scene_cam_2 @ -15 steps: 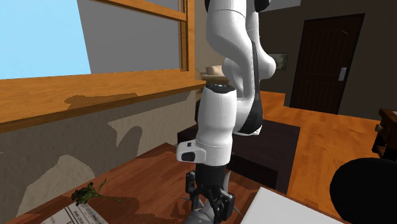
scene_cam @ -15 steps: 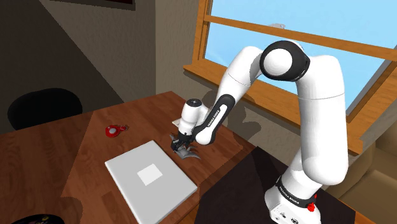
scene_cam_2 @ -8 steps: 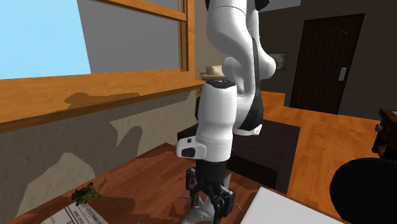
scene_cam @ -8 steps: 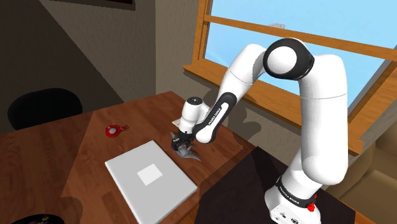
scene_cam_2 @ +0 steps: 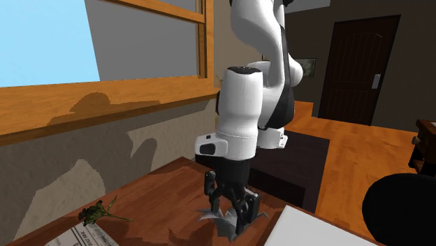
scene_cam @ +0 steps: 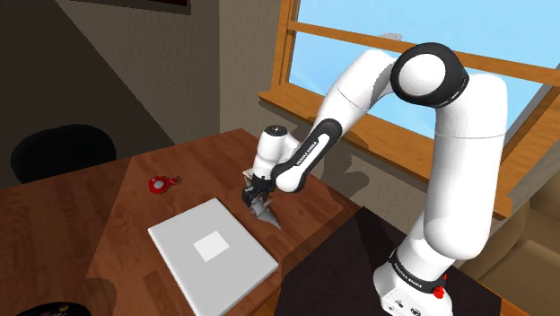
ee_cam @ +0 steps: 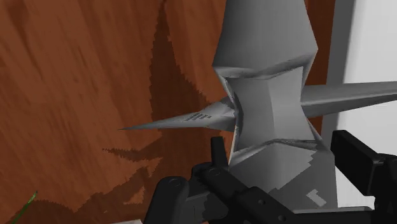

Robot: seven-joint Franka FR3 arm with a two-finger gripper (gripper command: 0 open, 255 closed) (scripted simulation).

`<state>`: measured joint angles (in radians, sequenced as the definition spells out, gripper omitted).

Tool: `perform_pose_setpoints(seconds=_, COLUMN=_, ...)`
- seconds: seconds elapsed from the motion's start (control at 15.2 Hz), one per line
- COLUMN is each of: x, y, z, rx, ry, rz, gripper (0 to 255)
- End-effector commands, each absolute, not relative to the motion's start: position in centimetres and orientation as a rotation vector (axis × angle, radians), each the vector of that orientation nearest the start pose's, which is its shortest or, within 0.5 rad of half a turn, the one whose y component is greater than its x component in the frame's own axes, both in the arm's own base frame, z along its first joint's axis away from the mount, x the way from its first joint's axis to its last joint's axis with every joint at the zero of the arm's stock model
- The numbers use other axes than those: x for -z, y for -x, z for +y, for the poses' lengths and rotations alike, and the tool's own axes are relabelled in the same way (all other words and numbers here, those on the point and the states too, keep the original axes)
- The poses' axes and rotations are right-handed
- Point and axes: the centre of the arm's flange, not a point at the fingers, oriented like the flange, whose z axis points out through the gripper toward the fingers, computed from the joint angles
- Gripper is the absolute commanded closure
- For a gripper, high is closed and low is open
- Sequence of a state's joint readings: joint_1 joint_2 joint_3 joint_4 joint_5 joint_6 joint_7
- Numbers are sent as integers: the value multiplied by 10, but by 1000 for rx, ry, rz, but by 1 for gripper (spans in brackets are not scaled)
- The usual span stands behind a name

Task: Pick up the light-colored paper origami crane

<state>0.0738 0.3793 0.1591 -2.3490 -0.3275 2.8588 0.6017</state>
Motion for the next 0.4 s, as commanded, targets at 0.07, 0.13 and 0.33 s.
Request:
perform_pose_setpoints(seconds=0.07, x=-201, y=-504, z=139, rx=237, ry=3123, rz=118, gripper=255)
perform_pose_setpoints(seconds=0.13, x=-207, y=-504, z=139, rx=237, ry=3123, rz=118, gripper=255)
perform_pose_setpoints(seconds=0.33, x=-213, y=-504, z=139, rx=237, ry=3123, rz=118, gripper=255)
